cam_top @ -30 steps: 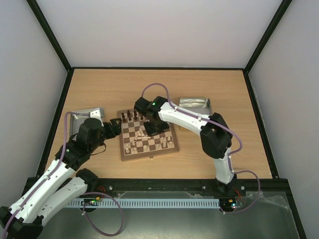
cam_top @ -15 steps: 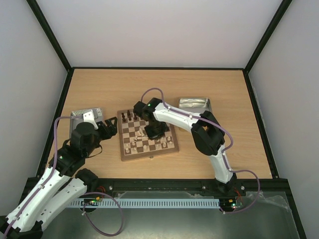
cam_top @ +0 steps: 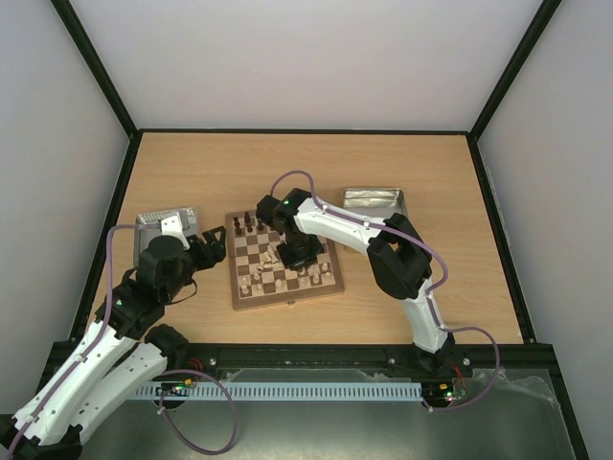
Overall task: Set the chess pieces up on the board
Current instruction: Place the chess piece on the chessboard, then pick up the chess piece from the chessboard.
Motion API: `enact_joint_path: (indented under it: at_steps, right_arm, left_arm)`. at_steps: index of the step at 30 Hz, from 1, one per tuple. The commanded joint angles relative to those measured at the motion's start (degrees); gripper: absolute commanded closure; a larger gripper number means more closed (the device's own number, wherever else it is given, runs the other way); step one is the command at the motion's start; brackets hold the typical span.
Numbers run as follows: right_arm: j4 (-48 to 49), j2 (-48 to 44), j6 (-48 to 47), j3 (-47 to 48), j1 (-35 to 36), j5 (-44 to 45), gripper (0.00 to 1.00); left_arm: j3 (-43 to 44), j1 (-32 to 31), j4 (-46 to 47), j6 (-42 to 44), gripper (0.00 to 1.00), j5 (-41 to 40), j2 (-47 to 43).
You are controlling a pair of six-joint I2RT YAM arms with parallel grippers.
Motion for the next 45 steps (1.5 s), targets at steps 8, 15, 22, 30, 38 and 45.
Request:
enact_joint_path:
  at_steps: [8,15,22,30,38,45]
  right_arm:
    - [-1.1,-1.0,1.3,6.6,0.5,1.5,0.71]
    - [9.2,-4.1,0.8,2.4,0.5,0.8,0.68]
    - [24.6,-6.9,0.5,-4.2,0.8,-1.1,0.6]
    - [28.5,-4.0,1.6,-4.1,0.8,3.0,0.69]
    - [28.9,-1.5,0.5,-4.8,0.9,2.1,0.75]
    - [29.8,-0.1,0.7,-6.0,0.9,1.8,0.82]
  left_arm:
    - [-0.4,0.1,0.1,-0.2,0.16,-1.3,0.2]
    - [-0.5,0.1,-0.1,-0.8,0.16,-2.4,0.2]
    - [-0.4,0.1,-1.4,-2.7,0.16,-5.5,-0.4]
    - [-1.0,0.2,-1.4,-3.6,0.2,-5.2,-0.8]
    - [-1.3,0.1,-1.3,-3.8,0.24,-4.7,-0.1]
    - [-1.3,0.1,-1.2,-3.9,0.25,-4.9,0.4]
